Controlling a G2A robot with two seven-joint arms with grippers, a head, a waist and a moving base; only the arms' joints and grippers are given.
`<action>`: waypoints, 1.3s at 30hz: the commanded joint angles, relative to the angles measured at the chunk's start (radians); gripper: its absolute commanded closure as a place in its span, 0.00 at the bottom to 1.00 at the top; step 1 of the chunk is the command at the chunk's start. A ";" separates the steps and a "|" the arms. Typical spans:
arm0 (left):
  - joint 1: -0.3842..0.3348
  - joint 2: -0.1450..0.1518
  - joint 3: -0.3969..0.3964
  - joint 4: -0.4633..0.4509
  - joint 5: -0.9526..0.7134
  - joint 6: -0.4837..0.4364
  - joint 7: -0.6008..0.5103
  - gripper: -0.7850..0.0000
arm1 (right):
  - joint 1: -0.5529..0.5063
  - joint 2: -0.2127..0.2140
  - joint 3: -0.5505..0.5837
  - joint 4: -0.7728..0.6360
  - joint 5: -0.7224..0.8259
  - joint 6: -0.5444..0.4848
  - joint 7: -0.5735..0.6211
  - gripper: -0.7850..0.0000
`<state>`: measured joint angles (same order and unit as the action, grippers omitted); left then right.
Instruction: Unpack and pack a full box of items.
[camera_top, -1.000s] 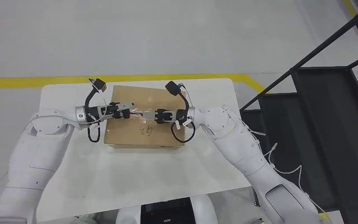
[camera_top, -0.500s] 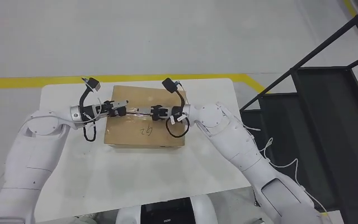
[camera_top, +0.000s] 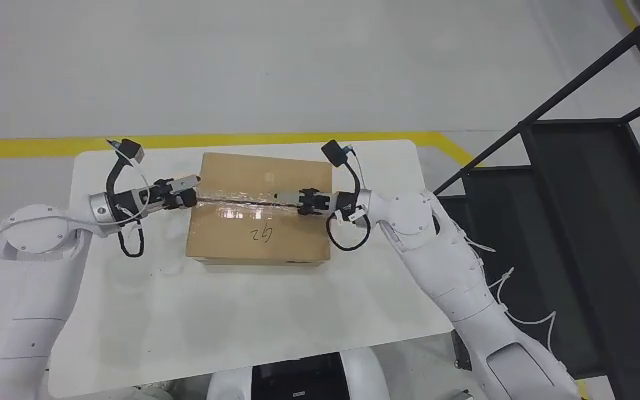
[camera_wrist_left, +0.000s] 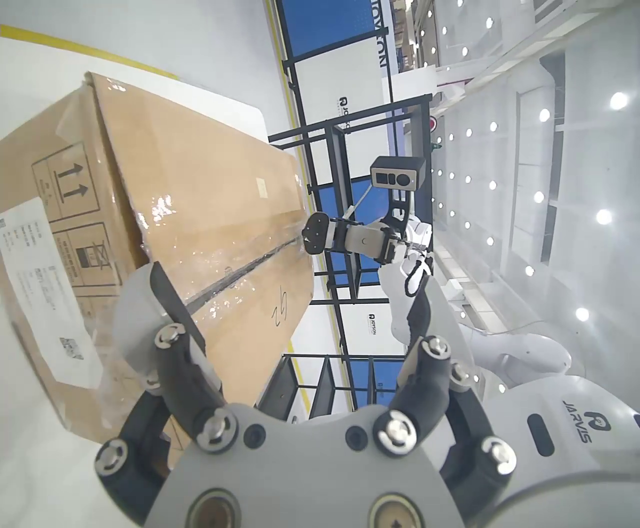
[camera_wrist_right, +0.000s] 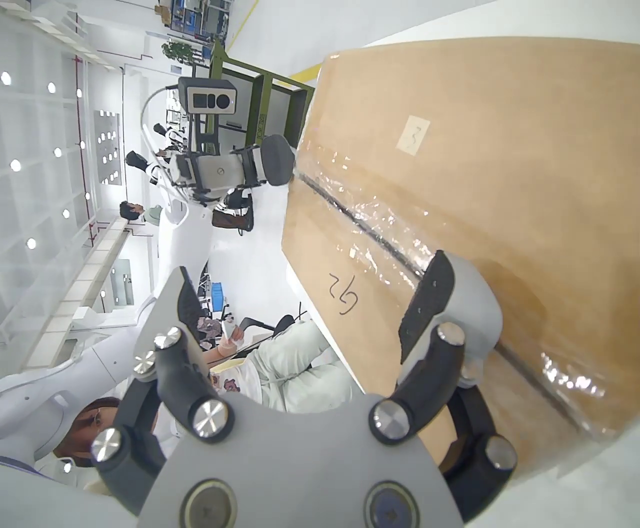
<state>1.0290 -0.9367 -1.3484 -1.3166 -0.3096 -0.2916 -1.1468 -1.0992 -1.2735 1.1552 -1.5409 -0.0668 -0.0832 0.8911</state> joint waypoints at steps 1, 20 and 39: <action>0.008 0.002 -0.007 -0.006 0.001 0.004 0.002 0.00 | -0.024 0.007 0.018 -0.021 -0.011 0.005 0.010 0.00; 0.039 0.007 -0.005 -0.006 0.022 0.013 0.037 0.00 | -0.173 0.054 0.168 -0.105 -0.006 0.021 0.020 0.00; 0.000 -0.002 0.020 0.046 0.017 -0.025 0.082 0.00 | -0.212 0.081 0.234 -0.144 0.020 0.008 0.020 0.00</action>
<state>1.0318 -0.9383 -1.3280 -1.2727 -0.2920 -0.3127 -1.0632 -1.3067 -1.1937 1.3854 -1.6837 -0.0473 -0.0748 0.9111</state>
